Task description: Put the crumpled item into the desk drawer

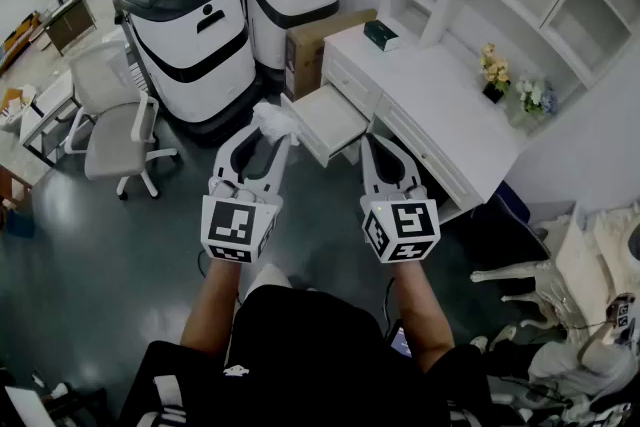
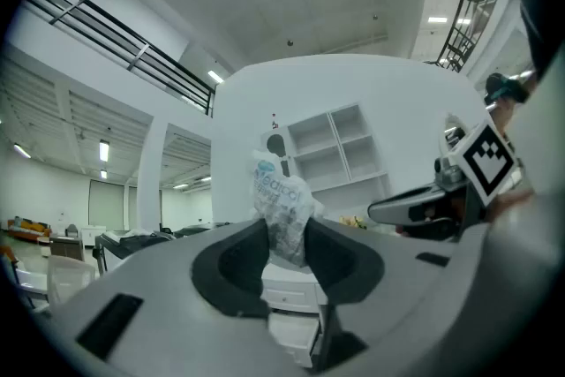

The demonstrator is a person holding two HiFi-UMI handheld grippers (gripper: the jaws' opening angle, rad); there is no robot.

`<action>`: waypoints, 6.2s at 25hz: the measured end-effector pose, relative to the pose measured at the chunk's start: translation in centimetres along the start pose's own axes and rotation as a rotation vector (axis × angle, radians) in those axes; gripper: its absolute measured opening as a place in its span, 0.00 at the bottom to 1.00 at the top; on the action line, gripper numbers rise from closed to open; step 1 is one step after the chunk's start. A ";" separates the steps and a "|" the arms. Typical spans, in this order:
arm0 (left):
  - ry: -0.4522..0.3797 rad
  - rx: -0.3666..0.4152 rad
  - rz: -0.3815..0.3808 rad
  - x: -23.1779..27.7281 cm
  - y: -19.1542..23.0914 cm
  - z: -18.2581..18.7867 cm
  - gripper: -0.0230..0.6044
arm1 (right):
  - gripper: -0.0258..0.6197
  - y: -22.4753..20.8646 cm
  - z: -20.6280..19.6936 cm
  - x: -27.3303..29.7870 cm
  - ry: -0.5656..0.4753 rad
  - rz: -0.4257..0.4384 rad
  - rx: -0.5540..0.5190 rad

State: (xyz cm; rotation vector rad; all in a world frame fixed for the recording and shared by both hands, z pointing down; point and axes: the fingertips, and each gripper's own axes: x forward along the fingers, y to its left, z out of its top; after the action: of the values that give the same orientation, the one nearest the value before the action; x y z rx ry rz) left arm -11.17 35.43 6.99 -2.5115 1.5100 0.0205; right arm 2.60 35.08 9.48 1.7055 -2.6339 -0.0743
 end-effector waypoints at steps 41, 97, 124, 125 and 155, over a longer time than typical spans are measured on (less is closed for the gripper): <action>0.035 -0.050 -0.011 8.8 3.4 -3.6 0.22 | 0.03 -4.7 -2.8 8.4 0.063 0.019 0.056; 0.168 -0.069 -0.216 39.7 19.9 -17.3 0.22 | 0.03 -16.0 -9.6 41.3 0.228 -0.114 0.110; 0.410 -0.132 -0.215 50.6 15.1 -32.1 0.22 | 0.03 -26.4 -23.2 48.7 0.433 -0.039 0.188; 0.422 -0.135 -0.217 50.7 14.8 -32.7 0.22 | 0.03 -26.5 -23.8 48.7 0.444 -0.035 0.193; 0.805 -0.169 -0.363 51.0 7.1 -58.6 0.22 | 0.03 -27.7 -47.1 47.5 0.781 0.064 0.293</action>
State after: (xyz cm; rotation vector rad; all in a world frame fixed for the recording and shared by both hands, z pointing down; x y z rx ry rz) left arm 1.25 -23.18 56.94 -3.0775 1.2479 -1.0691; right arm 9.69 -21.31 54.23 1.3107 -2.1488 0.8309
